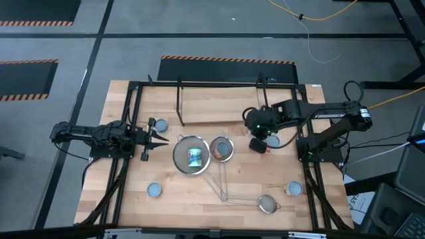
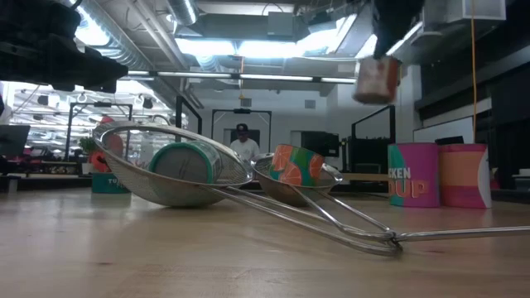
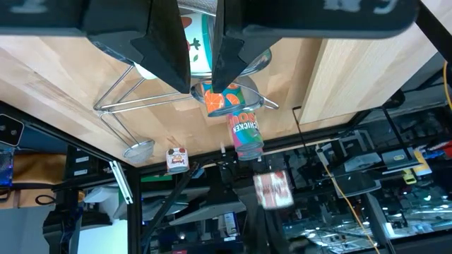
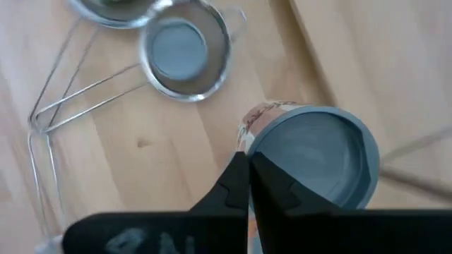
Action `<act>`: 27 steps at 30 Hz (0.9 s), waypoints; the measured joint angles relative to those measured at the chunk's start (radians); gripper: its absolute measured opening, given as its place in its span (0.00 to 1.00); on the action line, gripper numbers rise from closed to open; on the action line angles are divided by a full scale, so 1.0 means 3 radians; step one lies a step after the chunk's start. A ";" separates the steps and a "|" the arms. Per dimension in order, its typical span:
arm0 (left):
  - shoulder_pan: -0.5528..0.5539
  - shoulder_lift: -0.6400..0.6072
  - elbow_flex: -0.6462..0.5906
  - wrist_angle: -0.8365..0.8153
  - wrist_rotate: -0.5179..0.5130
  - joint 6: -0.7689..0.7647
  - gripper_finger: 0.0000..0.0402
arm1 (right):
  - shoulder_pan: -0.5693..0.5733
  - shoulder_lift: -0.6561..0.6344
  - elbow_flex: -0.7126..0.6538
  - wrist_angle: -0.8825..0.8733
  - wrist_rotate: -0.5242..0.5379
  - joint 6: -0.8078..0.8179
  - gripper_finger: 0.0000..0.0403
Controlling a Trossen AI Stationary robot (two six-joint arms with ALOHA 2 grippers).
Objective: Pick and place cans onto a shelf
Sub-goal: Put the canned diced tomatoes on the shelf
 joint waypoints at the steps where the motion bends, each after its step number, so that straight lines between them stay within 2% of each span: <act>1: 0.0001 0.0000 0.0000 -0.0001 0.0000 0.0000 0.13 | -0.0010 0.0000 0.0061 0.0001 0.0001 -0.0194 0.02; 5: 0.0001 0.0000 0.0000 -0.0001 0.0000 0.0000 0.13 | -0.0107 -0.0001 0.0211 0.0040 0.0006 -0.1035 0.02; 10: 0.0001 0.0000 0.0000 0.0000 0.0000 0.0000 0.13 | -0.0320 -0.0001 0.0185 0.0118 0.0013 -0.2214 0.02; 13: 0.0000 0.0001 0.0000 0.0000 0.0000 0.0000 0.13 | -0.0481 0.0031 0.0174 0.0119 0.0011 -0.2714 0.02; 20: 0.0000 0.0000 0.0000 0.0000 0.0000 0.0000 0.13 | -0.0874 0.0273 0.0174 0.0111 0.0011 -0.3248 0.02; 24: 0.0001 0.0001 0.0000 -0.0001 0.0000 0.0000 0.13 | -0.1045 0.0485 0.0172 0.0110 -0.0004 -0.3270 0.02; 27: 0.0000 0.0000 0.0000 0.0000 -0.0001 0.0000 0.13 | -0.1162 0.0655 0.0172 0.0102 -0.0143 -0.3415 0.02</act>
